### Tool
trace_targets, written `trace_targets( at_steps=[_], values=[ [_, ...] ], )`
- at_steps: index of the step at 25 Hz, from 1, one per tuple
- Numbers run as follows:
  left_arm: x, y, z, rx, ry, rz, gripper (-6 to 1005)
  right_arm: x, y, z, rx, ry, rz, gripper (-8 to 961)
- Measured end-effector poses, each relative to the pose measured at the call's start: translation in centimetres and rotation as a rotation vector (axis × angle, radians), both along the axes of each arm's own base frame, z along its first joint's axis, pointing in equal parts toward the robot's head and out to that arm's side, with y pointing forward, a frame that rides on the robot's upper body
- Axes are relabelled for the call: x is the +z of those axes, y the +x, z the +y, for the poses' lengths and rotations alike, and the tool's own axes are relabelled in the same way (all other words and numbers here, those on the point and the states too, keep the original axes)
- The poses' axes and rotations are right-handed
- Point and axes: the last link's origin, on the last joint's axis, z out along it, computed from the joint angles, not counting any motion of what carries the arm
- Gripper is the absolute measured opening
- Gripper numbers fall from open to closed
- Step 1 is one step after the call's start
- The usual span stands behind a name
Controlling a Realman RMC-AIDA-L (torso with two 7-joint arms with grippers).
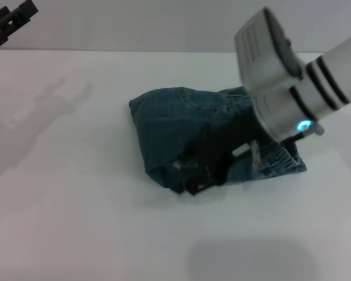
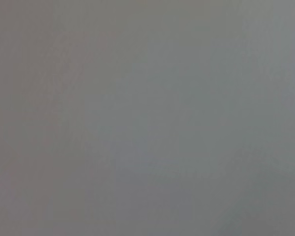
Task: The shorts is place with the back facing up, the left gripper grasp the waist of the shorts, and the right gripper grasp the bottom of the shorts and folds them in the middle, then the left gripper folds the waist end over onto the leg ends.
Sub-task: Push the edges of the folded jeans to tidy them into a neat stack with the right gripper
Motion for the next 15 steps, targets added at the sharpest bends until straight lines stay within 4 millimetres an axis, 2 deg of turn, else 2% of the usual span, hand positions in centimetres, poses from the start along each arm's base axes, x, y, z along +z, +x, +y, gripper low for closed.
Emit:
trace_targets(
  at_steps=[6,15],
  values=[
    [-0.1,0.0,0.1,0.0,0.005,-0.007,829,-2.5,1.6,-0.1,-0.001,0.035,-0.098,533],
    [-0.2,0.0,0.2,-0.001,0.006,-0.01,829,-4.3,1.7,-0.1,0.043,0.085,-0.125,533]
  ],
)
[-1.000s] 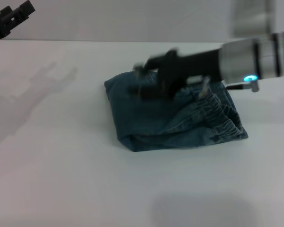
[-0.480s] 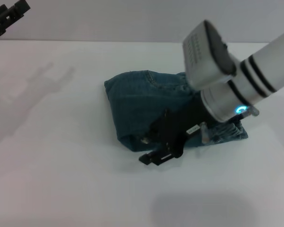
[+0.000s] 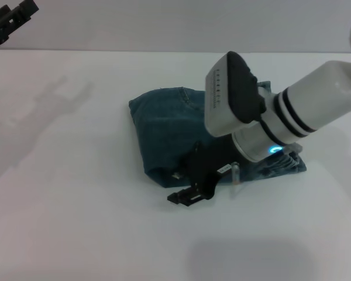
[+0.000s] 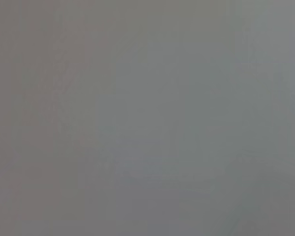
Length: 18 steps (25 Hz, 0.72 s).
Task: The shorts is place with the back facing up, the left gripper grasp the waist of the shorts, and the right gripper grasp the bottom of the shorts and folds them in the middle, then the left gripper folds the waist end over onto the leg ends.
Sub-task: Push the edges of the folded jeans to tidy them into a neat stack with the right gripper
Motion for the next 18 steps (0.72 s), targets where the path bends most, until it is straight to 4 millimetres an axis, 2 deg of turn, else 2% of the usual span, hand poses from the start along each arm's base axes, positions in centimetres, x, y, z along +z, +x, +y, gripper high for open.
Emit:
trace_targets(
  at_steps=[11,15,18],
  values=[
    [-0.2,-0.2,-0.1,0.006,-0.002,-0.001,829,-0.2,-0.7,1.8,0.027,0.131,0.046,534],
    [-0.1,-0.3,0.0,0.008,0.002,-0.002,829,-0.1,-0.9,1.5,0.03,0.11,0.049,534],
    [0.1,-0.4,0.0,0.011,0.007,-0.001,829,0.4,-1.2,0.4,0.031,0.024,0.07,534]
  ],
)
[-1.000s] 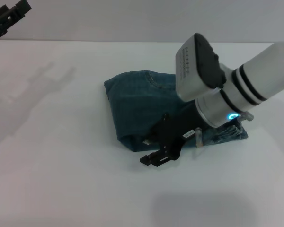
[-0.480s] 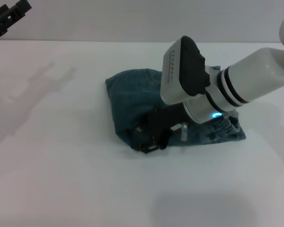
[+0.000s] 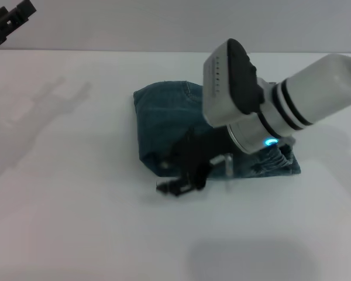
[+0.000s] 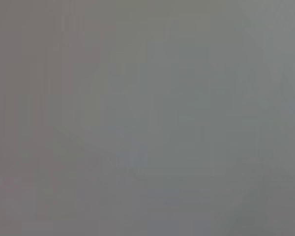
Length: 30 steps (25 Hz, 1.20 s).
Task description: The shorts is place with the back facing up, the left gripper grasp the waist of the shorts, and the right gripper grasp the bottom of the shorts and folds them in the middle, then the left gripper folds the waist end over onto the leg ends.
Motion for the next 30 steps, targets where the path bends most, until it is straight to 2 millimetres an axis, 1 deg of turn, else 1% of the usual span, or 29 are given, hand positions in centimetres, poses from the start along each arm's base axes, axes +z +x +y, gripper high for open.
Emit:
trace_targets(
  at_steps=[3,4,6,7,9,12,15,16,17,19,20,22,23,24,25,27,29,30],
  values=[
    [0.3,-0.2,0.0,0.006,0.011,0.0,829,1.5,-0.7,-1.7,0.032,-0.114,0.088,534],
    [0.4,-0.3,0.0,0.008,0.019,0.004,829,3.4,-1.2,-2.7,0.074,-0.168,0.195,533],
    [0.5,-0.3,0.0,0.008,0.022,0.005,829,5.4,-1.4,-3.3,0.122,-0.166,0.325,533],
    [0.5,-0.3,0.0,0.006,0.025,0.008,829,5.4,-1.4,-3.3,0.122,-0.166,0.325,533],
    [0.4,-0.3,0.0,0.001,0.03,0.018,829,7.7,-1.2,-3.6,0.177,-0.095,0.505,533],
    [0.2,-0.3,0.0,-0.008,0.046,0.031,829,10.6,0.5,-3.3,0.201,0.139,0.731,533],
    [-0.1,-0.7,-0.3,-0.018,0.107,0.014,829,12.5,2.8,-1.9,0.147,0.43,0.833,533],
    [-0.1,-0.7,-0.3,-0.018,0.107,0.014,829,13.0,3.9,-1.3,0.112,0.543,0.854,534],
    [-0.3,-0.9,-0.5,-0.026,0.143,0.015,829,13.2,4.7,-0.9,0.089,0.606,0.866,534],
    [-0.3,-0.9,-0.5,-0.026,0.143,0.015,829,14.0,6.9,-0.1,0.029,0.79,0.902,534],
    [-1.1,-1.6,-2.0,-0.076,0.31,0.028,829,14.4,7.7,0.1,0.019,0.859,0.916,534],
    [-1.3,-1.7,-2.6,-0.093,0.372,0.051,829,15.2,9.3,0.2,0.006,1.011,0.938,534],
    [-1.3,-1.7,-2.6,-0.093,0.372,0.051,829,15.7,10.2,0.2,0.001,1.093,0.939,534],
    [-1.5,-2.0,-3.3,-0.1,0.452,0.076,829,16.0,11.1,0.2,-0.007,1.179,0.934,534],
    [-1.6,-2.1,-3.8,-0.097,0.495,0.087,829,16.3,11.7,0.2,-0.02,1.232,0.935,534],
    [-1.8,-2.5,-4.7,-0.081,0.591,0.121,829,16.9,13.2,0.2,-0.061,1.357,0.923,534],
    [-1.8,-2.5,-4.7,-0.081,0.591,0.121,829,17.4,14.7,0.2,-0.124,1.472,0.911,534],
    [-2.1,-3.2,-5.6,-0.029,0.677,0.171,829,17.8,15.4,0.2,-0.16,1.535,0.909,534]
  ],
)
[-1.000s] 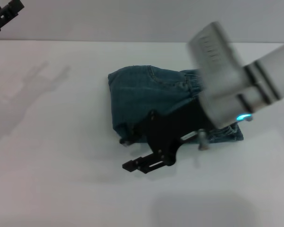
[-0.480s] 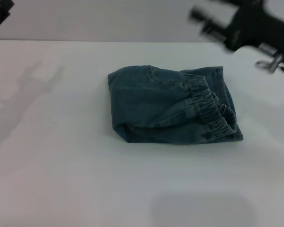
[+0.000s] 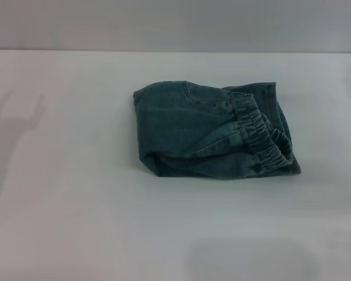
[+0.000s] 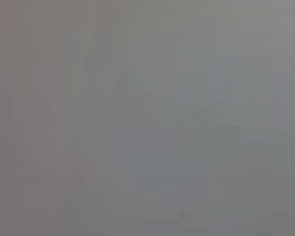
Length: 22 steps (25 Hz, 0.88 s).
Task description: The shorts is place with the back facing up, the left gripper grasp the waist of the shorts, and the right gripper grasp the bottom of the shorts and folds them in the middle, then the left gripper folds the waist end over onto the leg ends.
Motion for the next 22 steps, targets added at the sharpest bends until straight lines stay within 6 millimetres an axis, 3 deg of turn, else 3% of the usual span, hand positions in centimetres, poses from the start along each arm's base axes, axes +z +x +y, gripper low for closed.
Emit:
trace_targets(
  at_steps=[4,7,15,22],
  values=[
    [-0.2,-0.8,-0.5,0.069,0.054,0.008,829,1.3,2.6,-0.4,-0.148,0.131,0.138,533],
    [-0.7,-2.0,-1.1,0.152,0.074,-0.017,829,1.6,3.4,-0.5,-0.189,0.161,0.176,533],
    [-0.9,-2.6,-0.7,0.202,0.061,-0.026,829,1.1,3.6,0.3,-0.234,0.122,0.156,533],
    [-2.4,-2.8,0.5,0.266,-0.008,-0.038,829,0.3,3.1,1.4,-0.27,0.093,0.052,534]
  ],
)
